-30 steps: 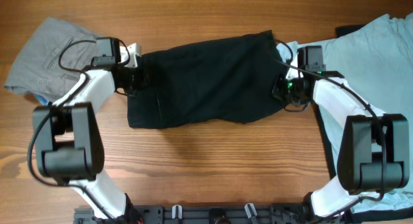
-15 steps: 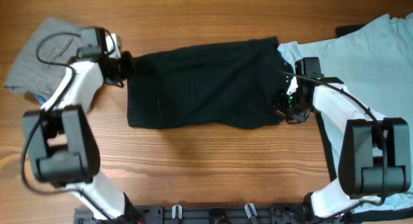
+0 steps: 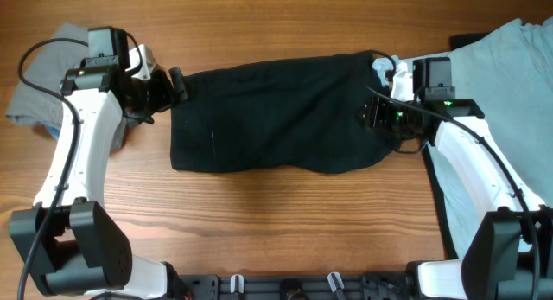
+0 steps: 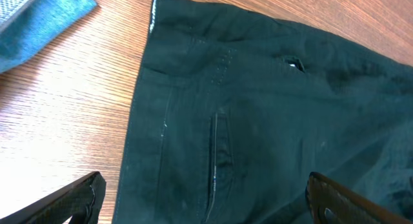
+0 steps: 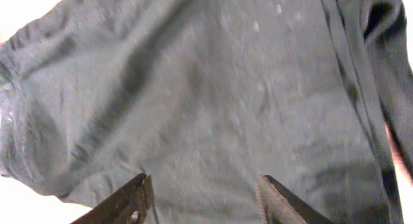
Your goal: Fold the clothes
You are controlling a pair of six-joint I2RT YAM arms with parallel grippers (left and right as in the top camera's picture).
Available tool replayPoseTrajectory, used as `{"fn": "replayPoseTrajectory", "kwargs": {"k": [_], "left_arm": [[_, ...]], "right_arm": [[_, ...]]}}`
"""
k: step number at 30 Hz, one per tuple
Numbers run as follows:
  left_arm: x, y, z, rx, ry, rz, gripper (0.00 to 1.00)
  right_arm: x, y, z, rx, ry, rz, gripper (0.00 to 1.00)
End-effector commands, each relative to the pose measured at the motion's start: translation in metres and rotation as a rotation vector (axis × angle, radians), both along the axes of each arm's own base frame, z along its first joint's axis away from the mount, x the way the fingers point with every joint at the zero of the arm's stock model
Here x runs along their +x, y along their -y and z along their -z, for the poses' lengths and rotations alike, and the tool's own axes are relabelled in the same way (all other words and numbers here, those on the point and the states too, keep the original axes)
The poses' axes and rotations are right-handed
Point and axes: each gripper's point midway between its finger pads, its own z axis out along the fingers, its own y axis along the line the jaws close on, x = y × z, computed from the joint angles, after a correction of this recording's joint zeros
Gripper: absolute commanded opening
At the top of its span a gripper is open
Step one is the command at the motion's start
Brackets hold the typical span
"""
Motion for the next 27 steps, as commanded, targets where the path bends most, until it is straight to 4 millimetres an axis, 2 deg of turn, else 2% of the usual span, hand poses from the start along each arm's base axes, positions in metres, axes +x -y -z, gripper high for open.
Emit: {"fn": "replayPoseTrajectory", "kwargs": {"k": [1,2,6,27], "left_arm": [[0.0013,-0.0026,0.0025,-0.012,0.002,0.003,1.0],[0.0021,0.0001,0.0014,-0.026,0.008,0.009,1.0],[0.0016,0.0022,0.0011,-0.035,0.006,0.014,1.0],[0.0018,0.0021,0.0011,-0.035,0.007,0.014,1.0]], "right_arm": [[0.0113,-0.0057,-0.0119,0.022,0.063,-0.026,0.63],[0.013,-0.0058,-0.0128,0.023,0.072,-0.025,0.68],[0.0143,-0.0057,-0.0135,0.034,0.067,-0.003,0.76],[0.0127,-0.0056,-0.0126,0.034,0.057,0.0,0.8]]}}
